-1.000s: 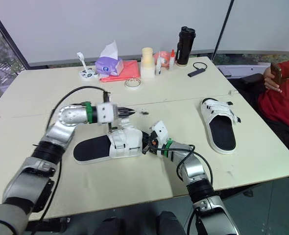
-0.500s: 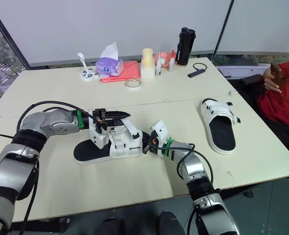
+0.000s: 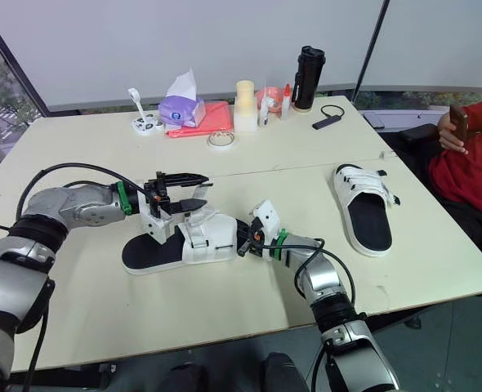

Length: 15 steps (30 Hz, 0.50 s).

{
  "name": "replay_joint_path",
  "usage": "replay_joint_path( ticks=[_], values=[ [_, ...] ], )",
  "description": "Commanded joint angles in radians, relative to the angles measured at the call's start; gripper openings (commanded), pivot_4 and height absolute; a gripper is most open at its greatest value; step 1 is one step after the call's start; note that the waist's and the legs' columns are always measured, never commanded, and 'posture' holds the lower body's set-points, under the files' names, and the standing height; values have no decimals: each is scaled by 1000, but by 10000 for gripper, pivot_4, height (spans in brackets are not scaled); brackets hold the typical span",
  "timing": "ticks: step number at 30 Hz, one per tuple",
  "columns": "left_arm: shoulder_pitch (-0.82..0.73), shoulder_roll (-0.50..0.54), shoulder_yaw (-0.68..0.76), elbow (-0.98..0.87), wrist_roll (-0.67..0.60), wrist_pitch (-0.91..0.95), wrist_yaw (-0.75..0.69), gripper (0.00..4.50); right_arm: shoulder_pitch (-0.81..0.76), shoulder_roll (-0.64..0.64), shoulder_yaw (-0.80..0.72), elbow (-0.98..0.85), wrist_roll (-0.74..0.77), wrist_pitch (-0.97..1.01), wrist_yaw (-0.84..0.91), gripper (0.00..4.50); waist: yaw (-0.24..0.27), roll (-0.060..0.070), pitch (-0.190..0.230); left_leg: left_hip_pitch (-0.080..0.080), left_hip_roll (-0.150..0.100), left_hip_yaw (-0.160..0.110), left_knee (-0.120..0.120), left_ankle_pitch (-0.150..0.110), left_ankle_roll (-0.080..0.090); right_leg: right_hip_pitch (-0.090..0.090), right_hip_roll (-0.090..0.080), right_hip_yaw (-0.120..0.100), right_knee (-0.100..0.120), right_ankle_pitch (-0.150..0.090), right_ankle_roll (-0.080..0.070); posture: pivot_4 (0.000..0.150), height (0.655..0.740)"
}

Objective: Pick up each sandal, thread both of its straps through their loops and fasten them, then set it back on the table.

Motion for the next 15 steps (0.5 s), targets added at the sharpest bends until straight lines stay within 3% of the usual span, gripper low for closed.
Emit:
replay_joint_path(
  ticks=[1, 6, 10, 15],
  values=[
    [38, 1, -4, -104, -134, -4, -88, 33810, 32, 1, 39, 125, -58, 32, -17, 0, -2, 0, 0, 0, 0, 0, 0, 0, 0, 0, 0, 0, 0, 0, 0, 1500, 7400],
    [136, -5, -52, -330, -332, 51, -248, 33810, 24, 5, 39, 143, -60, 17, -18, 0, -4, 0, 0, 1, 0, 0, 0, 0, 0, 1, 0, 0, 1, 0, 0, 1500, 7400],
    [263, 89, -131, -571, -520, 110, -403, 33810, 20, 6, 37, 153, -61, 7, -21, 0, -11, 0, 0, 3, 1, 0, 0, 0, 0, 2, 1, 1, 2, 0, 0, 1500, 7400],
    [359, 183, -120, -682, -665, 163, -509, 33810, 21, 8, 37, 162, -65, -2, -23, 0, -5, 0, -1, 5, 5, 1, 0, 0, 0, 3, 5, 2, 2, 1, -3, 1500, 7400]
  ],
)
